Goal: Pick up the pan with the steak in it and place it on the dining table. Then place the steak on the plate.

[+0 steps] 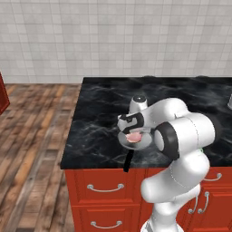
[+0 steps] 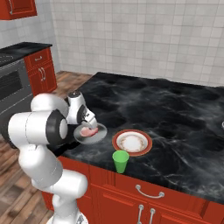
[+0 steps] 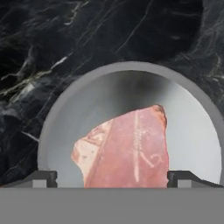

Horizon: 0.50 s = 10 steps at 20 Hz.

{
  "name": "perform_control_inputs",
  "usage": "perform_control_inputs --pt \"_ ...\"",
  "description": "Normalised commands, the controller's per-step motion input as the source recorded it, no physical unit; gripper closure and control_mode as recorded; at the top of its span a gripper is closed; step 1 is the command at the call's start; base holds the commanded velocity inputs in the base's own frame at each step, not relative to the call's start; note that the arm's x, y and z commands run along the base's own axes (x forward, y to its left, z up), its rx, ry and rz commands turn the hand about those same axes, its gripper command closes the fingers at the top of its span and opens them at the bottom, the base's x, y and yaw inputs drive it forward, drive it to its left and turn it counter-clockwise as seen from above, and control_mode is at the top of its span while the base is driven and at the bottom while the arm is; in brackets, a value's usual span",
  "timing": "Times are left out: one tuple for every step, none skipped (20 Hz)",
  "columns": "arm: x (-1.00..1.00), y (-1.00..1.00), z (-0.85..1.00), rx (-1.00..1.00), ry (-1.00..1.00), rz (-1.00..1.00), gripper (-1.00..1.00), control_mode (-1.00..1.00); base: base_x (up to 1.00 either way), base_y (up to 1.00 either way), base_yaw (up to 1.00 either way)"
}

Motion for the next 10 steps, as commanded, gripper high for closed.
perform_control_inputs --pt "0.20 0.00 -0.18 0.00 0.04 0.00 -1.00 -1.00 0.00 0.00 0.00" --pt "0.23 0.00 -0.21 0.00 0.06 0.00 -1.00 -1.00 0.00 0.00 0.00" --pt "0.26 0.00 -0.21 0.00 0.06 0.00 -1.00 -1.00 0.00 0.00 0.00" --pt "0.30 0.04 -0.21 0.00 0.07 0.00 -1.00 -1.00 0.00 0.00 0.00" --pt "0.34 0.14 -0.22 0.00 0.07 0.00 -1.00 -1.00 0.00 0.00 0.00" --pt "0.32 0.13 -0.23 0.00 0.08 0.00 -1.00 -1.00 0.00 0.00 0.00" --pt "0.29 0.12 -0.23 0.00 0.08 0.00 -1.00 -1.00 0.00 0.00 0.00" --pt "0.24 0.08 -0.21 0.00 0.05 0.00 -1.00 -1.00 0.00 0.00 0.00" --pt "0.19 0.04 -0.23 -0.02 0.04 0.00 -1.00 -1.00 0.00 0.00 0.00" --pt "0.12 0.00 -0.21 -0.04 0.02 0.00 -1.00 -1.00 0.00 0.00 0.00"
